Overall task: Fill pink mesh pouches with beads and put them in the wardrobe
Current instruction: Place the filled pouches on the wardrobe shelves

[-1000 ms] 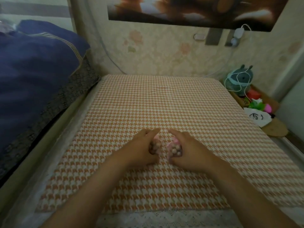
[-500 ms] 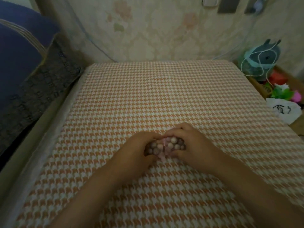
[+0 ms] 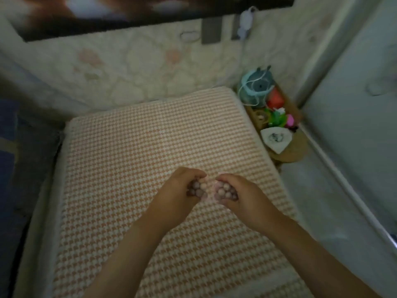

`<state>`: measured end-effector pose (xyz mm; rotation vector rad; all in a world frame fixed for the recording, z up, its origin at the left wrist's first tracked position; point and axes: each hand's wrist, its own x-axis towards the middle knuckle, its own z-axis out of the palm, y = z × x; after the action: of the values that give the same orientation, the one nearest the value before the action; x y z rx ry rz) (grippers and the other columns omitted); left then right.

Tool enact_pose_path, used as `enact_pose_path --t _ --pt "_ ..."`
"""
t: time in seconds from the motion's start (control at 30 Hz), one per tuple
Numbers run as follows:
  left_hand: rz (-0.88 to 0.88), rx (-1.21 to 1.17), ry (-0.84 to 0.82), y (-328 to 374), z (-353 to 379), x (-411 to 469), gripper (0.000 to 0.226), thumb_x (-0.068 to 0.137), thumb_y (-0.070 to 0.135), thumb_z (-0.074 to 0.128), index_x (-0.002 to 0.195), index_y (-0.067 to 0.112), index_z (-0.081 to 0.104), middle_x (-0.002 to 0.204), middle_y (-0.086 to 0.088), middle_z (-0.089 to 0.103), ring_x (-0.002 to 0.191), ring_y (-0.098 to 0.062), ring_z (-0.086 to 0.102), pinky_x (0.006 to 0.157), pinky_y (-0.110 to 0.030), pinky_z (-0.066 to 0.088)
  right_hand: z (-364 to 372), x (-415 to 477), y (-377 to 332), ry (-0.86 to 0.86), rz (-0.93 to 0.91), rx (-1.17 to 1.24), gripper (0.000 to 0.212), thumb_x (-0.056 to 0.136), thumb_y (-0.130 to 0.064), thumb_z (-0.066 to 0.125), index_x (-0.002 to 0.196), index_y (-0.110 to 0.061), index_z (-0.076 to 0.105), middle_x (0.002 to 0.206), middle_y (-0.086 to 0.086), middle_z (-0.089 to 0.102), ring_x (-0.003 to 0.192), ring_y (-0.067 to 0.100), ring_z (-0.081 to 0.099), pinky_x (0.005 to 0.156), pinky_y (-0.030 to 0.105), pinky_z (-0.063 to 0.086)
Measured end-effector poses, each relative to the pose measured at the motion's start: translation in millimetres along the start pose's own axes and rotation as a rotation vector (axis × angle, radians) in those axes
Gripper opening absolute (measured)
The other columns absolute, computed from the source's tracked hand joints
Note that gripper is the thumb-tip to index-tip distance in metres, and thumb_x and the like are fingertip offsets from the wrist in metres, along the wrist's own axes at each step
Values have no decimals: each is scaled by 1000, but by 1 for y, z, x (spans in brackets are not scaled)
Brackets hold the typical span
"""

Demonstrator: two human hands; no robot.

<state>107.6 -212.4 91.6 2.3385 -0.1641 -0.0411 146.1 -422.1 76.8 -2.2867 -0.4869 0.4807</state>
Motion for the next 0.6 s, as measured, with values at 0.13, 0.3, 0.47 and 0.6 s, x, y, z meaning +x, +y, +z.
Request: enact_pose_path --t 0.13,0.3,0.47,0.6 --pt "162 64 -125 131 -6 47 51 73 11 79 119 23 61 107 8 54 94 2 52 80 -5 41 -127 -63 -19 85 87 51 44 91 -35 69 132 -27 54 118 -11 64 102 4 61 87 21 51" --pt "267 49 -265 307 20 103 50 73 14 80 119 23 62 111 2 56 95 -6 51 84 -14 43 -287 -165 -12 250 232 30 54 83 -33 75 134 -24 57 122 3 62 107 16 60 92 27 47" --pt "373 25 -408 475 79 131 41 75 18 75 112 29 62 112 2 61 101 -16 58 89 -29 48 -399 -286 18 499 431 36 49 80 -29 79 124 -17 64 113 8 64 101 20 61 84 19 40" --pt "504 -62 -563 574 144 130 48 71 6 73 114 25 65 106 -8 59 88 -22 60 85 -28 50 -449 -378 50 611 565 123 41 85 -13 75 123 -20 63 113 9 63 100 24 65 89 31 53"
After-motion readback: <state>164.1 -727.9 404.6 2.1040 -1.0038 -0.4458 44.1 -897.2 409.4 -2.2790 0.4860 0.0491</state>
